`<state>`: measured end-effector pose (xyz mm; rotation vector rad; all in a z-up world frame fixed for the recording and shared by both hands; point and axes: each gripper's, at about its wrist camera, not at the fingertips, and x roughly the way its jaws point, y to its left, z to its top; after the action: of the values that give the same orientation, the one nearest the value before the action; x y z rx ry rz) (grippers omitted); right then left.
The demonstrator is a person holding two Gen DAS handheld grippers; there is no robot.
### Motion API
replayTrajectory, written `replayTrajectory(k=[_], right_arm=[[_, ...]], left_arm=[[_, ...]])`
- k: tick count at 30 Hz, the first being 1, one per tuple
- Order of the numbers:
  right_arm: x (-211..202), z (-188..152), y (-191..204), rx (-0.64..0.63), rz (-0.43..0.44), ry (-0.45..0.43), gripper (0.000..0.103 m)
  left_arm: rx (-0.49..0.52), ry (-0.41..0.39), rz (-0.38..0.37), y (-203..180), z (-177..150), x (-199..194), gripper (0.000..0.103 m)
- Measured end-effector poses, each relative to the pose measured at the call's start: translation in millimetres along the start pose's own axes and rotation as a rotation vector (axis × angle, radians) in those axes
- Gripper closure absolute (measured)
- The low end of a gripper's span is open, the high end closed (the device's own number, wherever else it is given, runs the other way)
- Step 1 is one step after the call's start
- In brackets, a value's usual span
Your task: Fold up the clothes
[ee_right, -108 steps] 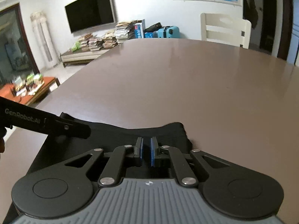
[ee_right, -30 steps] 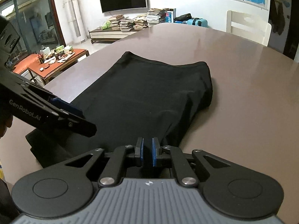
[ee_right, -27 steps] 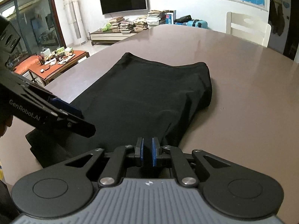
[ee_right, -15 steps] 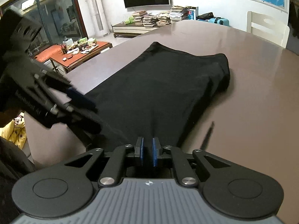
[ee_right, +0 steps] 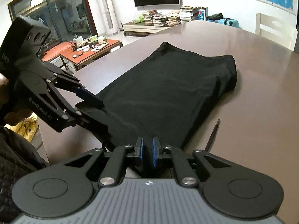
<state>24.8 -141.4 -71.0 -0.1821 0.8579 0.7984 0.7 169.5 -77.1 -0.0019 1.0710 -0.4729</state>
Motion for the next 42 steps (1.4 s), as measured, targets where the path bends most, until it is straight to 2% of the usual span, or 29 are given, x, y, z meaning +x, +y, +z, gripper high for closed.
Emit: replayTrajectory(k=[27, 42], right_arm=[[5.4, -0.3, 1.0, 0.074, -0.026, 0.016, 0.092], [3.7, -0.6, -4.7, 0.078, -0.003, 0.017, 0.093]], left_arm=[[-0.011, 0.004, 0.002, 3.2, 1.8, -3.0, 0.024], [-0.024, 0.009, 0.010, 1.9, 2.7, -5.3, 0.024]])
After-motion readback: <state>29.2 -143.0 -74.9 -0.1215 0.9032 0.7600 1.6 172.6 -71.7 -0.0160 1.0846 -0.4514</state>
